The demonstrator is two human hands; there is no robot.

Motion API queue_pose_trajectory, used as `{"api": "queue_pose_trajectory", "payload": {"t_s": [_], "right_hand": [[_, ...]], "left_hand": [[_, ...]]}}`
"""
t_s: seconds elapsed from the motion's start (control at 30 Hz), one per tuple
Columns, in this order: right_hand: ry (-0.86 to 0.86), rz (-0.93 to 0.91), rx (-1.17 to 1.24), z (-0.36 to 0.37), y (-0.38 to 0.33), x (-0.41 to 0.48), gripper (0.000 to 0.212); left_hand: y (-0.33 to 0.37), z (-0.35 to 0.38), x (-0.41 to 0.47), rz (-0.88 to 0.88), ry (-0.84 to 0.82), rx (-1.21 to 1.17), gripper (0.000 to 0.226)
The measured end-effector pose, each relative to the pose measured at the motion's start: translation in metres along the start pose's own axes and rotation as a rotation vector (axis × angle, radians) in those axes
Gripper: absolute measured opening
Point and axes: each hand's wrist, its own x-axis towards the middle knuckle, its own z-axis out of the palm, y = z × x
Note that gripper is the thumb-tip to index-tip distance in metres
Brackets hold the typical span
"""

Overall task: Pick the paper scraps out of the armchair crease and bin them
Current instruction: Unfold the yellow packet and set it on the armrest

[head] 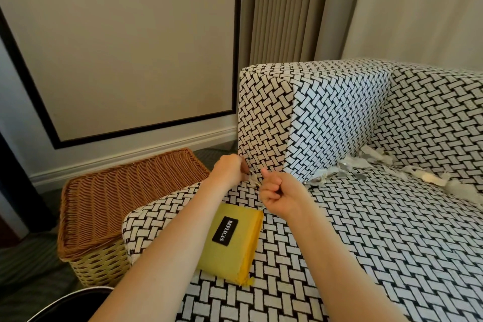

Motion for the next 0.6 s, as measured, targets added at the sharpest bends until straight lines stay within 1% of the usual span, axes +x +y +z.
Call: {"api": "queue_pose_trajectory", "payload": {"t_s": [0.1, 0.17, 0.23, 0.33, 0.43, 0.5, 0.57, 0.6], "right_hand": [[0.008, 0.000, -0.002, 0.001, 0.000, -0.001, 0.020], [0.018, -0.012, -0.011, 0.002, 0.001, -0.001, 0.017], [0.027, -0.023, -0.009, 0.001, 0.002, -0.001, 0.013], [0.060, -0.028, 0.002, -0.001, 0.002, 0.000, 0.010], [0.084, -0.008, 0.021, -0.001, 0.005, 0.001, 0.018], [0.094, -0.015, 0.008, -0.001, 0.008, 0.001, 0.022], [0.100, -0.029, 0.009, 0.000, 0.009, 0.000, 0.024], [0.103, -0.038, 0.020, 0.000, 0.009, -0.001, 0.024]], "left_hand": [[0.000, 0.006, 0.005, -0.015, 0.032, 0.077, 0.027], [0.002, 0.009, 0.006, 0.004, 0.065, 0.135, 0.023], [0.001, 0.009, 0.005, 0.015, 0.107, 0.123, 0.020], [-0.002, 0.003, 0.002, 0.042, 0.144, 0.000, 0.021], [-0.001, -0.007, -0.008, 0.103, 0.093, -0.145, 0.018], [0.002, -0.015, -0.015, 0.120, 0.072, -0.312, 0.015], [0.007, -0.022, -0.022, 0.155, -0.003, -0.457, 0.013], [0.009, -0.026, -0.026, 0.175, -0.059, -0.490, 0.013]]}}
